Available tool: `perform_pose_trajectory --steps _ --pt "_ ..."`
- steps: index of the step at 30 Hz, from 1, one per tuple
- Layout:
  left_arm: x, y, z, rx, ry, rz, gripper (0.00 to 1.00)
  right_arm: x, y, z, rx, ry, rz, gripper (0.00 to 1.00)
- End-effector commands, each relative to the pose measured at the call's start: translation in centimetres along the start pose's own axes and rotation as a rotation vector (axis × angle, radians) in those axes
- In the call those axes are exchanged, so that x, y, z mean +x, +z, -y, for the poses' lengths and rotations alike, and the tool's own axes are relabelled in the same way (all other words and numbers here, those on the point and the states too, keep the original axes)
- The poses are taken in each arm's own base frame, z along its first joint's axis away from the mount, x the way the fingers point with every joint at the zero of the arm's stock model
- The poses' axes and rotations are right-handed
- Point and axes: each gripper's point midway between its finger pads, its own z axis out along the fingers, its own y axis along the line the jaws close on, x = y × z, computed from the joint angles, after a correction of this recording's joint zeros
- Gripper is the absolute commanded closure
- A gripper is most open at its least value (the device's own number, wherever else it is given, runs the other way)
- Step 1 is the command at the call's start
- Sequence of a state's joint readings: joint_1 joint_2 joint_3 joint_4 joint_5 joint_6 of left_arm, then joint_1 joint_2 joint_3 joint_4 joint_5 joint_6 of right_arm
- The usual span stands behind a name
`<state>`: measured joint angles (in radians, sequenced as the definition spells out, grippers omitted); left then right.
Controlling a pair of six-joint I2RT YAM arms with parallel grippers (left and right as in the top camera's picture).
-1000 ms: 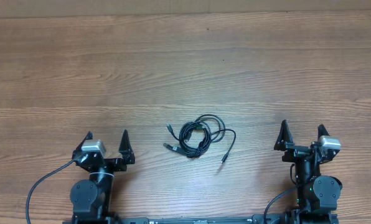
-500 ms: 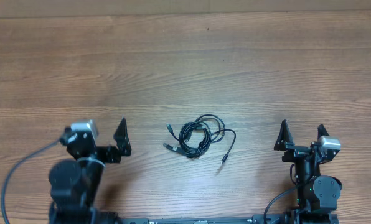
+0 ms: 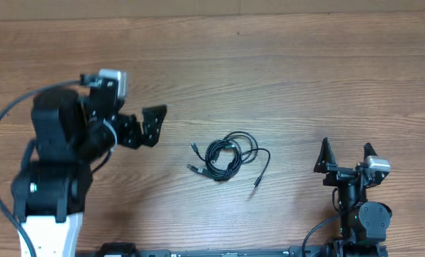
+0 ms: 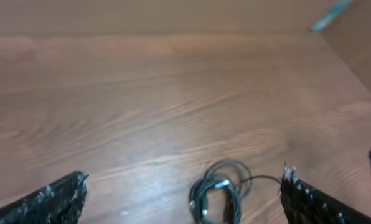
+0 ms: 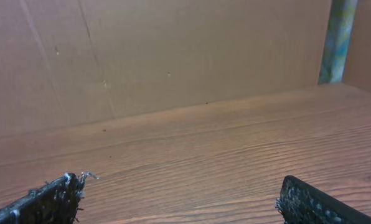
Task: Untangle cables
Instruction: 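Move the left gripper over the black cable bundle and lower it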
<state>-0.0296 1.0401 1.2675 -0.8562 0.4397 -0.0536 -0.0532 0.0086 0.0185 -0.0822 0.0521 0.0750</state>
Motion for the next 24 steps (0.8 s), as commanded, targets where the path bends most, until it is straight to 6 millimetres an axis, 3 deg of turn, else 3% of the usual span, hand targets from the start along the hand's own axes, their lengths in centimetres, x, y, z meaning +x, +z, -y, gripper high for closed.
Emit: perform_pose_trajectory --steps 1,5,8,18,20,24 --pt "-1.2 0.5 2.7 0.108 0.052 -0.032 0.0 0.2 0.0 0.2 0.01 0.003 0.001 0.0" --pt "-0.3 2.3 5.7 0.236 0.077 -0.097 0.0 0.2 0.0 0.2 0.01 0.003 0.001 0.0" --pt "0.3 3.4 6.4 0.261 0.082 -0.132 0.01 0.2 0.0 0.2 0.01 0.003 0.001 0.0" --pt "2.3 7.8 5.1 0.259 0.058 -0.256 0.0 0.2 0.0 0.2 0.01 0.003 0.001 0.0" --pt "3.1 8.6 5.0 0.257 0.105 -0.284 0.05 0.2 0.0 0.2 0.01 0.003 0.001 0.0" --pt "4.5 10.3 4.4 0.131 0.179 -0.34 0.07 0.2 0.0 0.2 0.01 0.003 0.001 0.0"
